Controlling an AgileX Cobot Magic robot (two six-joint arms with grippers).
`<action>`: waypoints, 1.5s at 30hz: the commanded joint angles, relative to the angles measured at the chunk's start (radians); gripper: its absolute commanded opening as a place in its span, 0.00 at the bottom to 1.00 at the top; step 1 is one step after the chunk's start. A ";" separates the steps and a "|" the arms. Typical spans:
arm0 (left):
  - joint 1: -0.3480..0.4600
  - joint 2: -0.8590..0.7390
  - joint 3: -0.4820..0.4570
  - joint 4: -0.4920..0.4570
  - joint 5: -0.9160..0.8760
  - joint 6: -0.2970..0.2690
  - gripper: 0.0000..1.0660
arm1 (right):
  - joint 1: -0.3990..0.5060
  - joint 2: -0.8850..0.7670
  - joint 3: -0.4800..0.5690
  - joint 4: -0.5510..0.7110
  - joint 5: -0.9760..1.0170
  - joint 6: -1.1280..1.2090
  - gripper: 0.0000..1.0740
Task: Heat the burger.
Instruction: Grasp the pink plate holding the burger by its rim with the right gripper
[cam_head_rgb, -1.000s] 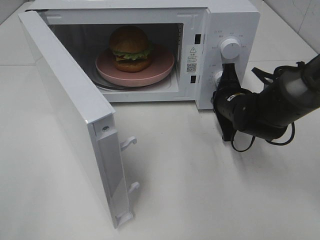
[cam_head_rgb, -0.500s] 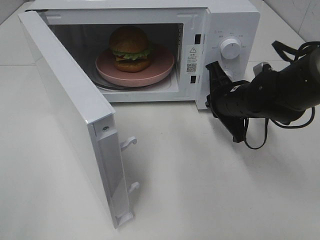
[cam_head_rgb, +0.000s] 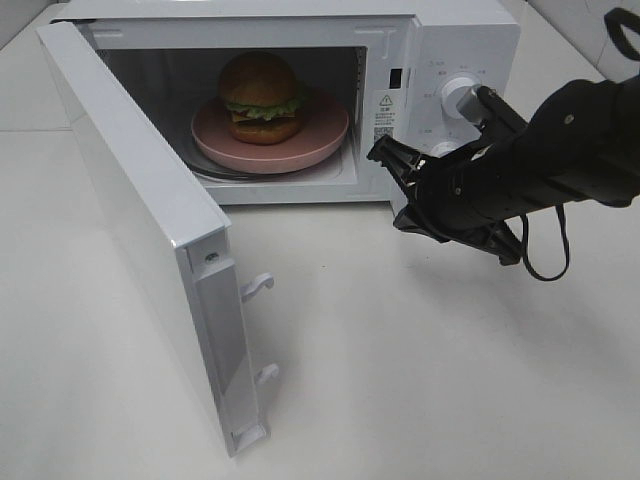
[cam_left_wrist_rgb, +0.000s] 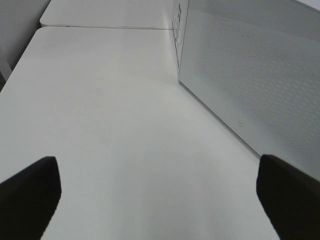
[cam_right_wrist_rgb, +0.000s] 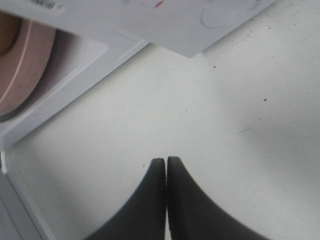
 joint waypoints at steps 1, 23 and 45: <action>0.000 -0.022 0.003 -0.005 -0.006 0.002 0.94 | -0.003 -0.038 -0.006 -0.013 0.071 -0.113 0.00; 0.000 -0.022 0.003 -0.005 -0.006 0.002 0.94 | -0.003 -0.195 -0.159 -0.489 0.625 -0.463 0.00; 0.000 -0.022 0.003 -0.005 -0.006 0.002 0.94 | -0.003 -0.195 -0.226 -0.611 0.691 -1.401 0.13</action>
